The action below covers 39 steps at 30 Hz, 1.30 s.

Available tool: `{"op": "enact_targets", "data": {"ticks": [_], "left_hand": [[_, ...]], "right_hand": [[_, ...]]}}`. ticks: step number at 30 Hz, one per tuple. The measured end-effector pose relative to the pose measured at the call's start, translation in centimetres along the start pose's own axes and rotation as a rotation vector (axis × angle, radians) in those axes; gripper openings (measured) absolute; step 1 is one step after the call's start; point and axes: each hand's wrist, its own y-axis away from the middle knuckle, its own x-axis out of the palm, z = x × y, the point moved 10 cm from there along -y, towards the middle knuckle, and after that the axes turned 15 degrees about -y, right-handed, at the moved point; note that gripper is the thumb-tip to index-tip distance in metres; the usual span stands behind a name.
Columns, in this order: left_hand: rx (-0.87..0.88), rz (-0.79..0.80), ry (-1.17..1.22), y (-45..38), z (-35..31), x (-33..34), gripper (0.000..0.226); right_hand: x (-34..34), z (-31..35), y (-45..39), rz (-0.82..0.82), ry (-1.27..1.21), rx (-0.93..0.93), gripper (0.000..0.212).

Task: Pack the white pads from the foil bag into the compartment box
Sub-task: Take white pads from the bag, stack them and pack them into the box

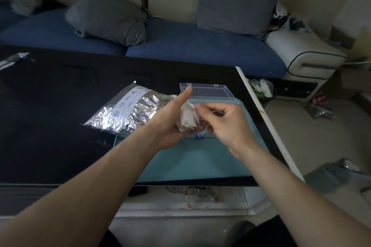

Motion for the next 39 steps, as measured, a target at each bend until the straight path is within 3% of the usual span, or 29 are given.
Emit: {"op": "enact_targets", "data": {"ticks": [4,6,8,10,13,15,19,24,27,29,34,37,39], "left_hand": [[-0.011,0.089,-0.089,0.2,-0.1,0.5,0.038],[-0.030,0.076,-0.081,0.1,-0.1,0.0,0.028],[-0.025,0.101,-0.084,0.1,0.0,0.0,0.026],[0.002,0.205,-0.105,0.5,-0.2,1.0,0.029],[0.050,0.380,-0.070,1.3,-0.5,2.5,0.032],[0.063,0.422,-0.037,1.6,-0.7,2.9,0.030],[0.066,0.294,-0.001,0.8,-0.6,1.9,0.024],[0.050,0.291,0.039,0.6,-0.1,2.5,0.034],[0.071,0.309,0.006,0.7,0.0,3.2,0.033],[0.082,0.291,0.028,0.6,-0.3,3.1,0.019],[0.069,0.284,0.158,0.7,-0.6,3.1,0.037],[0.075,0.223,0.060,0.1,-0.1,2.6,0.032],[0.078,0.157,0.000,-0.3,0.4,2.1,0.041]], "right_hand": [[2.0,0.2,0.2,0.220,0.027,0.072,0.015],[1.2,0.7,0.0,0.235,0.212,-0.004,0.045],[0.9,0.6,-0.1,0.247,0.452,-0.060,0.088],[1.6,0.3,0.0,0.303,0.480,-0.072,0.104],[2.7,0.7,0.0,0.381,0.266,-0.104,0.078],[2.7,1.3,0.2,0.391,0.220,-0.128,0.077],[2.3,1.8,0.3,0.387,0.455,-0.171,0.099],[2.5,2.6,0.3,0.371,0.450,-0.212,0.081],[2.8,1.4,0.3,0.405,0.404,-0.113,0.109],[2.7,0.8,0.2,0.403,0.411,-0.073,0.120],[1.7,1.6,-0.4,0.325,0.460,-0.118,0.085],[1.7,2.0,-0.4,0.309,0.483,-0.130,0.087],[2.3,1.7,-0.3,0.343,0.529,-0.132,0.097]]}}
